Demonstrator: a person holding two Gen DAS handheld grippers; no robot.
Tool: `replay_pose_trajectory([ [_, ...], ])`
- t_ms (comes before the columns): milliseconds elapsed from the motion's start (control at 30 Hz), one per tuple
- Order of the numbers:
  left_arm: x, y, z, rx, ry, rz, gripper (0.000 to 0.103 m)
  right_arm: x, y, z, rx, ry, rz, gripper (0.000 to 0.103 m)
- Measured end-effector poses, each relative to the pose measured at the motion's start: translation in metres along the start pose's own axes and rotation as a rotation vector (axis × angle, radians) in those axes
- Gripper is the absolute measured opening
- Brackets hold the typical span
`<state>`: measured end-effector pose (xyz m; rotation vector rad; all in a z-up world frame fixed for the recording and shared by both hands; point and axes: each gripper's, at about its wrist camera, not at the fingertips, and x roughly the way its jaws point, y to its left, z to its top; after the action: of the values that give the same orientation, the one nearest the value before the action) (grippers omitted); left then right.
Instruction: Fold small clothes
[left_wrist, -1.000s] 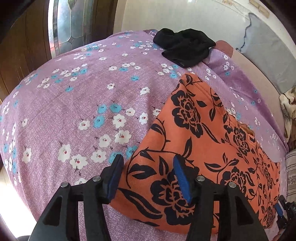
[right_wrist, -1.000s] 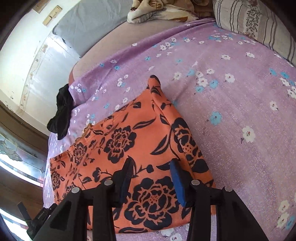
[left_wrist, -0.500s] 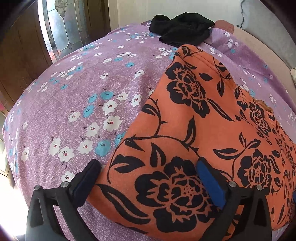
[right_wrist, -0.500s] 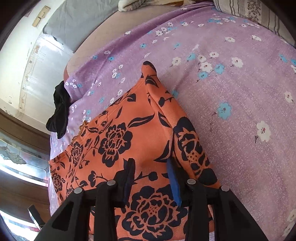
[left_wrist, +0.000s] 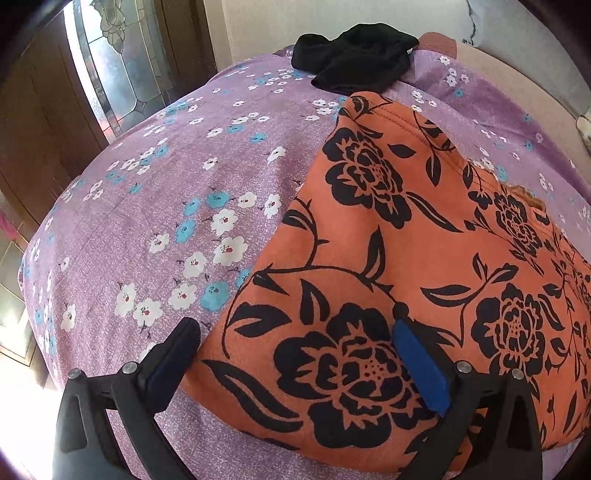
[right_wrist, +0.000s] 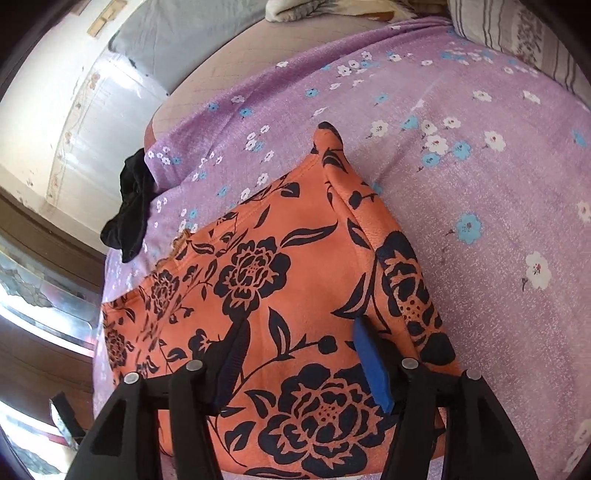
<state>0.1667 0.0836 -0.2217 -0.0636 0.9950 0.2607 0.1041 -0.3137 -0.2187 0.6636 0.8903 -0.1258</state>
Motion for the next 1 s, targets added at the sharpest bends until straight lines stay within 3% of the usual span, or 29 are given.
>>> replay_pose_trajectory([
  [200,0.003,-0.001,0.0,0.003,-0.005,0.001,0.103,-0.018,0.02,0.016,-0.091,-0.113,-0.02,0.062],
  [400,0.004,-0.002,0.0,0.005,-0.015,0.007,0.103,-0.004,0.025,0.057,-0.093,-0.155,-0.002,0.062],
  [600,0.006,-0.002,0.001,0.002,-0.016,-0.002,0.103,0.037,0.011,0.096,-0.036,-0.112,-0.002,0.062],
  [733,0.009,-0.001,0.003,-0.001,-0.013,-0.007,0.103,0.071,-0.024,0.108,0.052,-0.052,-0.074,0.062],
  [833,0.01,0.0,0.004,-0.006,-0.011,-0.007,0.103,0.067,-0.038,0.11,0.126,-0.072,-0.011,0.062],
  [1000,0.01,0.0,0.004,-0.011,-0.011,-0.005,0.103,0.061,-0.033,0.107,0.105,-0.065,-0.04,0.063],
])
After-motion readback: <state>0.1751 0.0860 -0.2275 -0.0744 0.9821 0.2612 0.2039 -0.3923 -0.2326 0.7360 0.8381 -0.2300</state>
